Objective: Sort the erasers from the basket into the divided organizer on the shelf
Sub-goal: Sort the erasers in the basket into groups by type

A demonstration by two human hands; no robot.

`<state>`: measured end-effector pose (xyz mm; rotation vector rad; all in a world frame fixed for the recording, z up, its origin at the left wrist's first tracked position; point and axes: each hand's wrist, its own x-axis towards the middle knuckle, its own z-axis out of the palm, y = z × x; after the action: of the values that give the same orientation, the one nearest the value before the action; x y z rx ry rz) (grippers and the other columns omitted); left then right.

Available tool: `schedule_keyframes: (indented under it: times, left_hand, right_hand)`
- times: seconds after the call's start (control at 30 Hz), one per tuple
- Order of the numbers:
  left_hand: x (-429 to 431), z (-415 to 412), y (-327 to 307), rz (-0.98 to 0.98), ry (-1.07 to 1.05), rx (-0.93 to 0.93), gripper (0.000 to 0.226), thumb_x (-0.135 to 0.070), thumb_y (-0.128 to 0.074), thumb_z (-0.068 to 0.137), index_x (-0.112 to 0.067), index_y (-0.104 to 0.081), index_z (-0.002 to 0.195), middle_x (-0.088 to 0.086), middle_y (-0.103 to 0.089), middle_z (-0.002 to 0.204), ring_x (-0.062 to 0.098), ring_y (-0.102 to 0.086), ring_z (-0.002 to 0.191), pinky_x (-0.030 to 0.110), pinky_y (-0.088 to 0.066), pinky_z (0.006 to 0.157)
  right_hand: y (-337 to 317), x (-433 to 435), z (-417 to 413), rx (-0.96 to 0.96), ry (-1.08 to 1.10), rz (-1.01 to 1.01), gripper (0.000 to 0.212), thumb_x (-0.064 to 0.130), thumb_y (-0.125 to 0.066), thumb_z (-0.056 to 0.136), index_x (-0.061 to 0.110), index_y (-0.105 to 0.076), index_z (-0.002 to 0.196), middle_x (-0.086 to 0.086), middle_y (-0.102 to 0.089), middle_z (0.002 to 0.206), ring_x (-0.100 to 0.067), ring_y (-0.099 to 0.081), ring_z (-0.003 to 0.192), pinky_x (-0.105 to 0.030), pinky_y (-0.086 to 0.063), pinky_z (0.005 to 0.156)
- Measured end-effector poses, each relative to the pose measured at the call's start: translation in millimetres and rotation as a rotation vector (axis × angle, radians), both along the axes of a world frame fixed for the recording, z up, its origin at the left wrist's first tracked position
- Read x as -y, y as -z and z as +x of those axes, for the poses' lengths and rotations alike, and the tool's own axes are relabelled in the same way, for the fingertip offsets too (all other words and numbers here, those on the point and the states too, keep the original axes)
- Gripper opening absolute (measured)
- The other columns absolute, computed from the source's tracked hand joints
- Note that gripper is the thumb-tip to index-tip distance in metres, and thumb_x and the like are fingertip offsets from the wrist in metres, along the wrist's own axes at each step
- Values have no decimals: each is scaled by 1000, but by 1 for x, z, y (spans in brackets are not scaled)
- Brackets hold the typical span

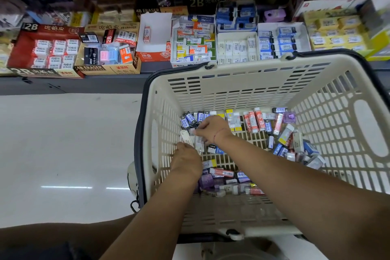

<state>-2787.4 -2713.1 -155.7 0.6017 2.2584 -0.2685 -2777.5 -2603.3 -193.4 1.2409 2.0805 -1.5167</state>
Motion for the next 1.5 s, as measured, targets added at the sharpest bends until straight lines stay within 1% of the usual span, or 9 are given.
schedule_keyframes:
  times: [0.23, 0.33, 0.43, 0.53, 0.7, 0.87, 1.03, 1.3, 1.5]
  left_hand:
    - [1, 1, -6, 157, -8, -49, 56, 4, -51, 86, -3, -28, 137, 18, -28, 140, 29, -51, 118, 31, -42, 94]
    - [0, 2, -5, 182, 44, -78, 59, 2, -53, 86, -8, -29, 139, 15, -27, 139, 29, -48, 118, 33, -42, 95]
    - [-4, 3, 2, 290, 165, -99, 52, -9, -52, 90, -10, -34, 138, 11, -34, 137, 29, -45, 120, 35, -39, 98]
    - [-15, 10, 7, 392, 286, 38, 47, -24, -50, 96, -12, -40, 140, 9, -40, 139, 28, -39, 127, 37, -34, 106]
    - [-38, 31, 17, 366, 313, 411, 47, -35, -60, 93, -16, -51, 135, 11, -51, 133, 29, -50, 121, 32, -41, 96]
    - [-57, 56, 31, 316, 258, 576, 31, -40, -62, 90, -11, -53, 92, 12, -55, 98, 29, -55, 96, 30, -37, 72]
    - [-64, 59, 37, 238, 250, 606, 43, -39, -64, 89, -1, -59, 109, 23, -56, 112, 35, -55, 105, 34, -44, 79]
    - [-65, 57, 43, 214, 254, 585, 25, -15, -68, 86, -6, -64, 108, 11, -64, 101, 21, -53, 83, 26, -37, 69]
    - [-58, 56, 44, 254, 249, 550, 37, -18, -69, 86, -10, -52, 118, 8, -56, 109, 25, -55, 95, 31, -43, 79]
  right_hand:
    - [5, 10, 0, -55, 9, 15, 9, 16, -72, 81, 9, -69, 87, -7, -68, 97, -19, -61, 90, -30, -51, 87]
    - [1, -2, 8, -91, 0, -75, 17, 9, -70, 82, 19, -61, 71, -2, -63, 80, -25, -63, 88, -41, -53, 88]
    - [-12, -37, 32, -81, -140, -123, 8, 5, -67, 85, 12, -63, 82, 0, -59, 74, -18, -59, 78, -25, -53, 72]
    - [-22, -84, 70, 50, -471, -59, 23, 3, -67, 84, 3, -66, 107, -8, -67, 99, -9, -59, 80, -8, -47, 69]
    - [-16, -126, 127, 333, -887, 52, 41, 15, -73, 83, 11, -61, 122, -6, -56, 129, -21, -53, 118, -26, -43, 95]
    - [-9, -120, 146, 318, -1064, 82, 54, 23, -75, 80, 11, -54, 129, -11, -40, 132, -26, -43, 122, -28, -39, 98]
    - [-10, -106, 157, 304, -1083, 65, 51, 37, -68, 85, 14, -55, 129, -1, -39, 112, -24, -48, 113, -30, -42, 93]
    - [-4, -91, 161, 211, -955, 66, 27, 20, -70, 85, 11, -62, 110, -1, -52, 104, -15, -50, 93, -24, -40, 78]
    - [-23, -119, 139, 116, -587, -107, 17, 15, -67, 87, 24, -53, 89, -3, -65, 86, -15, -61, 73, -22, -47, 62]
